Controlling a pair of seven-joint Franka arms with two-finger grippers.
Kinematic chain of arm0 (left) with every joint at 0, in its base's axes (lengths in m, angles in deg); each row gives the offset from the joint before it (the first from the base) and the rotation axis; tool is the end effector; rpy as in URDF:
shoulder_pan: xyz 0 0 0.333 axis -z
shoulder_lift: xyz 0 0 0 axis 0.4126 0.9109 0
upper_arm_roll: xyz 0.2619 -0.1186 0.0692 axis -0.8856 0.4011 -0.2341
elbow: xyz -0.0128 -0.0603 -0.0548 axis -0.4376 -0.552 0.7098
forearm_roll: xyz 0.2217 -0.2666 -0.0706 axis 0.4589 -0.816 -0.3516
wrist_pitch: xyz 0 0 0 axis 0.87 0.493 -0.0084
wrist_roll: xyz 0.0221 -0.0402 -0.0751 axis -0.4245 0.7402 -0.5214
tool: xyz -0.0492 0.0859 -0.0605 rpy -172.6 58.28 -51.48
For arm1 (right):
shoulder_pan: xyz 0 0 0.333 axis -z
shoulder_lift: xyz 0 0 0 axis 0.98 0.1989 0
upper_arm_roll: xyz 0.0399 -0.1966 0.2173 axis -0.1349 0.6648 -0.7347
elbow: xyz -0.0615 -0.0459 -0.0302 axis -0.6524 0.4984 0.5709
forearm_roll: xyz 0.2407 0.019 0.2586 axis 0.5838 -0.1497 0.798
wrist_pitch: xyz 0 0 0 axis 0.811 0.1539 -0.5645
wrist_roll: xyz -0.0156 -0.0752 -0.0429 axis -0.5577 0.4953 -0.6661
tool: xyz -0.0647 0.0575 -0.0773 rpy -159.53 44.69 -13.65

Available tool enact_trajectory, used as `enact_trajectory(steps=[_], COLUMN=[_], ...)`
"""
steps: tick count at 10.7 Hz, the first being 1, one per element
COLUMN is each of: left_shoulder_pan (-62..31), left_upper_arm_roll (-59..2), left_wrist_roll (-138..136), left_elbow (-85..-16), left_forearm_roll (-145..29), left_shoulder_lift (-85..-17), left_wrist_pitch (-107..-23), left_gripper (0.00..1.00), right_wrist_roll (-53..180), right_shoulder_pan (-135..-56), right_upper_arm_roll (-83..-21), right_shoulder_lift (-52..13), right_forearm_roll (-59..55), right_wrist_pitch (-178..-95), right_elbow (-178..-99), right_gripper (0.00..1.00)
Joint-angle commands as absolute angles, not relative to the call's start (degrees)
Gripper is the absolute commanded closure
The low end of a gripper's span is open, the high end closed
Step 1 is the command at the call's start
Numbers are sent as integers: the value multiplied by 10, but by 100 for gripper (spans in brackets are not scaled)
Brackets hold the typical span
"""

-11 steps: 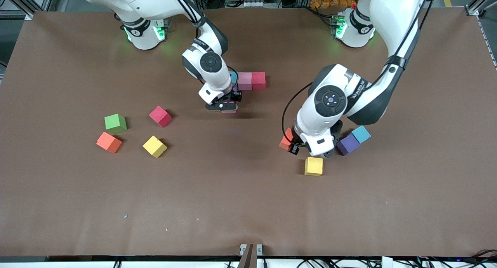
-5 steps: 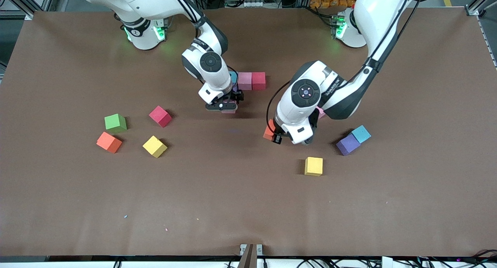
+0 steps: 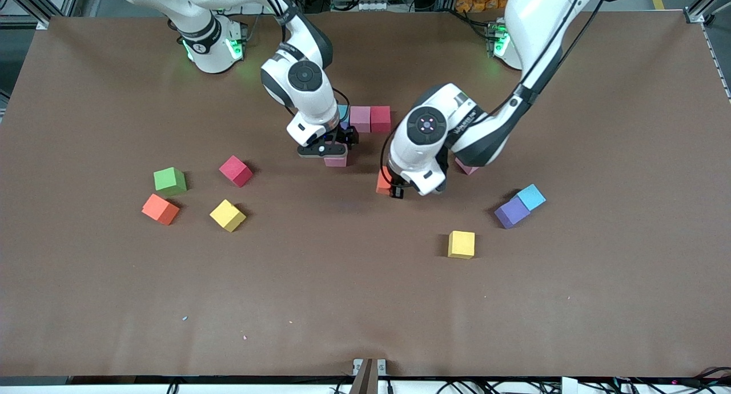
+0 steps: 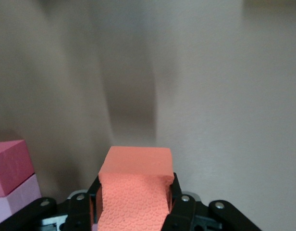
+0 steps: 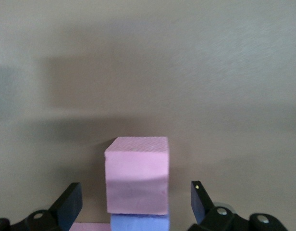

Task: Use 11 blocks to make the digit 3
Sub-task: 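Carry the orange cube to the cluster while the right gripper reaches yellow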

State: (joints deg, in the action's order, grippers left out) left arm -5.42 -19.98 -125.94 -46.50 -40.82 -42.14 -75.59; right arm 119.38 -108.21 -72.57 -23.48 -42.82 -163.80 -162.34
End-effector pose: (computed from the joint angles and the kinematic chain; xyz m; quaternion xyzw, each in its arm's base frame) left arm 0.4712 -0.4291 0.2856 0.7375 0.6712 -0.0729 0.0137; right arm 0.3868 0.3841 0.2592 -0.9990 0.0335 0.0074 0.0273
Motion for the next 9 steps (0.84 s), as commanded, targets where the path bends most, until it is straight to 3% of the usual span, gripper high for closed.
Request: enact_trajectory(steps=[1, 7, 9], left_shoulder_pan=[-47, 16, 21], left_upper_arm_roll=[-202, -204, -204], left_wrist_roll=[-1307, -1433, -1440], left_elbow=[-535, -552, -552], left_forearm_roll=[-409, -367, -360], left_shoulder_lift=[-447, -425, -421], left_wrist_pitch=[-815, -831, -834], left_gripper=[100, 100, 100], right_wrist_roll=[1200, 1199, 1211], right_shoulder_pan=[-1010, -755, -743], right_upper_arm_roll=[-730, -727, -725], right_shoulder_lift=[-258, -223, -194], right_forearm_roll=[-431, -432, -432], right_wrist_pitch=[-1630, -1628, -1625], right_elbow=[-1640, -1625, -1601], right_gripper=[0, 0, 0])
